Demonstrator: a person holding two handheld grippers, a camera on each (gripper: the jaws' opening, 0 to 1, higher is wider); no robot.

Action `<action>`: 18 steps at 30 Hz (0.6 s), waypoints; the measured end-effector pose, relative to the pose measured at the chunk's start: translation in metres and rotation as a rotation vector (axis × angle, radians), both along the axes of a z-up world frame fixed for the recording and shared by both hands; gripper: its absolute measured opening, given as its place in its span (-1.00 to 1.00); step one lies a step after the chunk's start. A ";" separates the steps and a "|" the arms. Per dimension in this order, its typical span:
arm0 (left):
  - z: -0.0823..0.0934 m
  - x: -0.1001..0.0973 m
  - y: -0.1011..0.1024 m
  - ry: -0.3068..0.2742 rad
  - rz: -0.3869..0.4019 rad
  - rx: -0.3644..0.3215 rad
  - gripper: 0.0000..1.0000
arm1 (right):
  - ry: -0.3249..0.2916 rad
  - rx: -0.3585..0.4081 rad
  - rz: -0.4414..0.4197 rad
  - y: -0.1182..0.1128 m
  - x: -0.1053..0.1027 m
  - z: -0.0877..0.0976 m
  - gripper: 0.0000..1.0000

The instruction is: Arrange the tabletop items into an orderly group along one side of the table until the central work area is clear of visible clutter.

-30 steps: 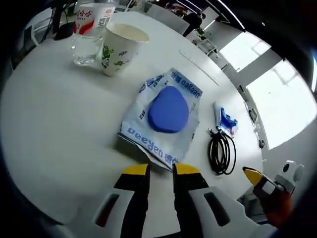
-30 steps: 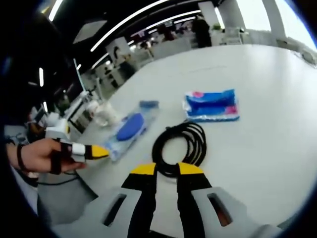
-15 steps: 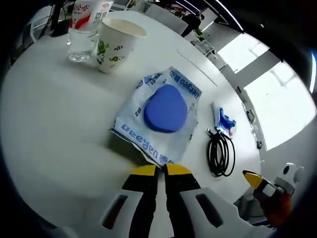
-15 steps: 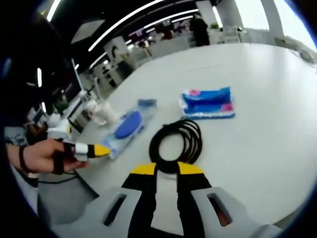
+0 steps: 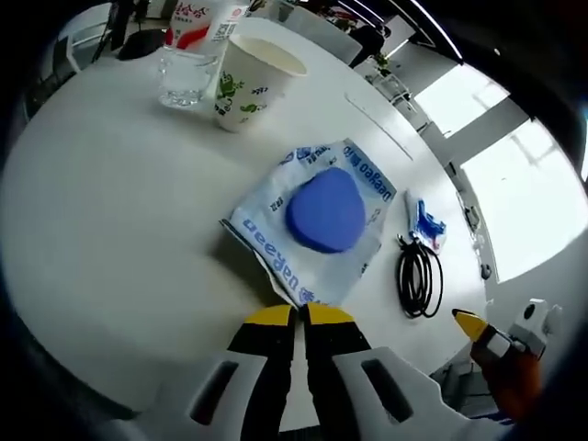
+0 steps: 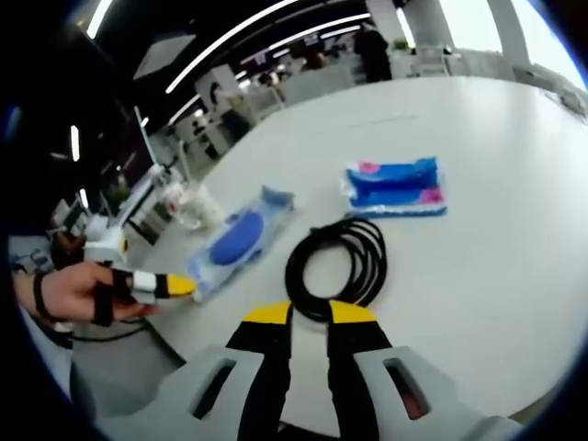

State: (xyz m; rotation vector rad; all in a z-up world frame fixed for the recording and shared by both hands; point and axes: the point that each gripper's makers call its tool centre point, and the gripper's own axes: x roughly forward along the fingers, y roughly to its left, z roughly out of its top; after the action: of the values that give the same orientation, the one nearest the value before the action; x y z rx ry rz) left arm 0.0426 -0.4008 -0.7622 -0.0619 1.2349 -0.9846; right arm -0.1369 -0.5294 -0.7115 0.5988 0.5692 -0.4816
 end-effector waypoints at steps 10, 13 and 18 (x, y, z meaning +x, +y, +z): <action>0.000 0.017 0.039 -0.086 -0.075 0.034 -1.00 | -0.010 -0.008 0.002 -0.005 0.003 0.004 -0.78; -0.001 0.027 0.048 -0.115 -0.099 0.053 -1.00 | -0.010 -0.008 0.014 0.000 0.008 0.002 -0.78; 0.000 0.045 0.057 -0.117 -0.076 0.056 -1.00 | -0.016 0.009 0.032 0.007 0.013 -0.002 -0.78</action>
State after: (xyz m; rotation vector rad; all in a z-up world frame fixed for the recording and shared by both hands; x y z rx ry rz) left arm 0.0875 -0.3437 -0.7625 0.0857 1.1636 -1.0042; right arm -0.1237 -0.5221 -0.7134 0.6005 0.5652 -0.4443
